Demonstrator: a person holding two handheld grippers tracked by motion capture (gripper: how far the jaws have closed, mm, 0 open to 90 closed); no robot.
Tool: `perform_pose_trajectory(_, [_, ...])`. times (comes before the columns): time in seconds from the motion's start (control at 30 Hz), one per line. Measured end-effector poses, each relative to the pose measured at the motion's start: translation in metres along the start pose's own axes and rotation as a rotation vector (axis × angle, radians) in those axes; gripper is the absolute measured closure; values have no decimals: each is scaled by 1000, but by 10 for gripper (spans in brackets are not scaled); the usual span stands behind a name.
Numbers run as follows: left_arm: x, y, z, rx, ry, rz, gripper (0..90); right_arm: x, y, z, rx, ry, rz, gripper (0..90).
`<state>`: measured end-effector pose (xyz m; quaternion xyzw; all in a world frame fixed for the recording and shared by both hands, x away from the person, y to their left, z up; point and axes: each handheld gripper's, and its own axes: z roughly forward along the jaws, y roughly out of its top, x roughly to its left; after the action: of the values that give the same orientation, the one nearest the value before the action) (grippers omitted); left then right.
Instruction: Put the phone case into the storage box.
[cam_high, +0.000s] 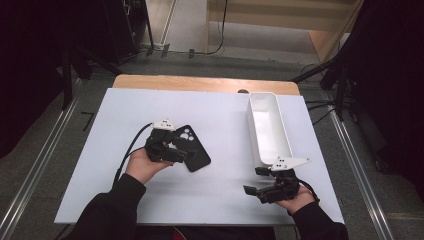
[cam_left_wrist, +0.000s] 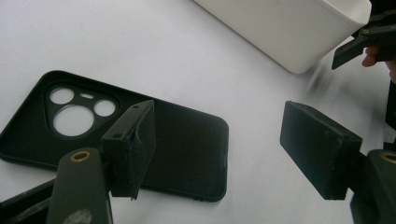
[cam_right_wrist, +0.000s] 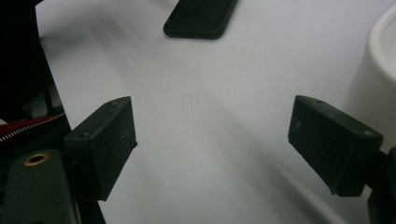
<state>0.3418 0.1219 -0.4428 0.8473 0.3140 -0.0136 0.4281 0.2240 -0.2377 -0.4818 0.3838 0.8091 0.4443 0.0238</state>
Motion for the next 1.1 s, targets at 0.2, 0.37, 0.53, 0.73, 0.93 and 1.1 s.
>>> perform_pose_trajectory(0.2, [-3,4,8,7,-4,14,264,0,0,0,-1,1,0,135])
perform_pose_trajectory(0.37, [-4,3,10,9,5,24,265,0,0,0,-1,2,-1,134])
perform_pose_trajectory(0.53, [-5,3,9,10,-12,9,324,0,0,-1,2,2,3,134])
perform_pose_trajectory(0.73, [-8,1,11,32,-22,-14,546,1,0,0,3,3,-2,134])
perform_pose_trajectory(0.93, [-12,-3,14,49,-51,-12,788,1,0,-1,3,2,-2,135])
perform_pose_trajectory(1.1, [-15,-5,16,72,-52,12,891,1,0,-1,3,2,-3,135])
